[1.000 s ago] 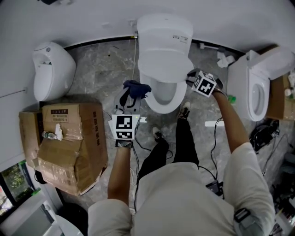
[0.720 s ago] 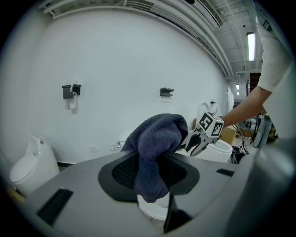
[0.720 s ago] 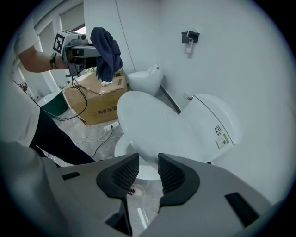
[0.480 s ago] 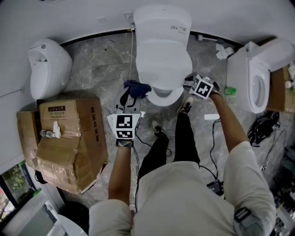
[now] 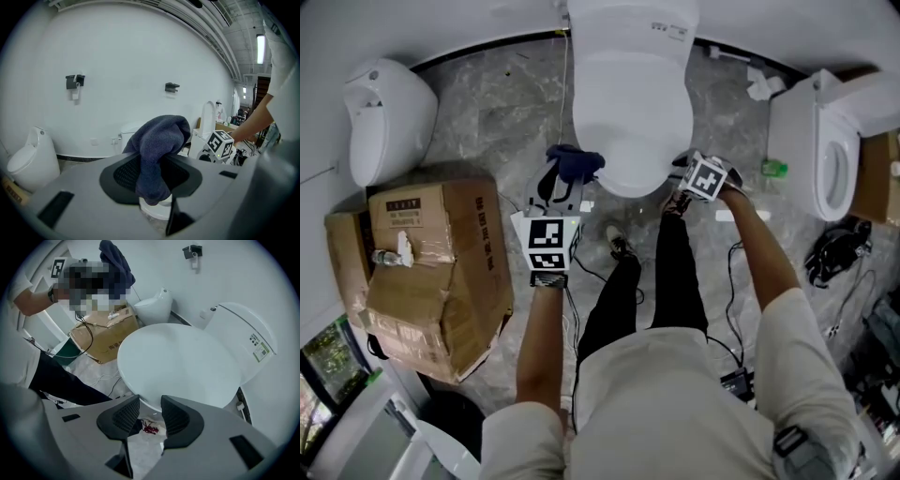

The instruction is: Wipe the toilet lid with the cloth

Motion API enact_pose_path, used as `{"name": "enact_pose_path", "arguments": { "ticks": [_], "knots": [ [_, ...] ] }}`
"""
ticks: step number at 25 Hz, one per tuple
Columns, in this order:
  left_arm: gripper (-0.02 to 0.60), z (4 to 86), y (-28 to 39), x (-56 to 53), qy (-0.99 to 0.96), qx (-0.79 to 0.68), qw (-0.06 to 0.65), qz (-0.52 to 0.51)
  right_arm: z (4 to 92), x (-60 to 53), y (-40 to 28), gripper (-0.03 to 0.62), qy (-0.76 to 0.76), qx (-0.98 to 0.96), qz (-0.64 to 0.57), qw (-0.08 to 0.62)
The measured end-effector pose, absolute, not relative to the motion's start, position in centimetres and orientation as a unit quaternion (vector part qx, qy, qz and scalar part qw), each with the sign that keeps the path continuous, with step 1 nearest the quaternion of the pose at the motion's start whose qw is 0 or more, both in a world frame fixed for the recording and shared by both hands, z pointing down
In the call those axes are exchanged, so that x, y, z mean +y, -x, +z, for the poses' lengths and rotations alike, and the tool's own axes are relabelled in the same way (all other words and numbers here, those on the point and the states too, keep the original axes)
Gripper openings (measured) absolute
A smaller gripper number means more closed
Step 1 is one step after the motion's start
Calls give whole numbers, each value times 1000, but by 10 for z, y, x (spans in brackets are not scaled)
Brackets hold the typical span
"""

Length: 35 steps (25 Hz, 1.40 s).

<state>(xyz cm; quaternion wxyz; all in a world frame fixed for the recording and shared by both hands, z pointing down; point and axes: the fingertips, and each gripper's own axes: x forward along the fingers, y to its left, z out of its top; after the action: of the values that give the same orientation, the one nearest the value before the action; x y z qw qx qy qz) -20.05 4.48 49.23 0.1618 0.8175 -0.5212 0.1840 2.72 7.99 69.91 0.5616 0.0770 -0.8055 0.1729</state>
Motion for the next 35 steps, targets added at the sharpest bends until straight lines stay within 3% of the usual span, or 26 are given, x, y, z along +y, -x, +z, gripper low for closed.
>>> {"name": "enact_pose_path", "arguments": {
  "ticks": [8,15,35],
  "knots": [
    [123,529,176,40,-814,-512,201,185,736,96,-14,163,-110,-806,160,559],
    [123,551,164,32,-811,-508,213,195,773,111,-13,161,-178,-796,293,499],
    [123,591,157,-37,-786,-527,227,231,823,121,-14,160,-141,-778,319,522]
  ]
}}
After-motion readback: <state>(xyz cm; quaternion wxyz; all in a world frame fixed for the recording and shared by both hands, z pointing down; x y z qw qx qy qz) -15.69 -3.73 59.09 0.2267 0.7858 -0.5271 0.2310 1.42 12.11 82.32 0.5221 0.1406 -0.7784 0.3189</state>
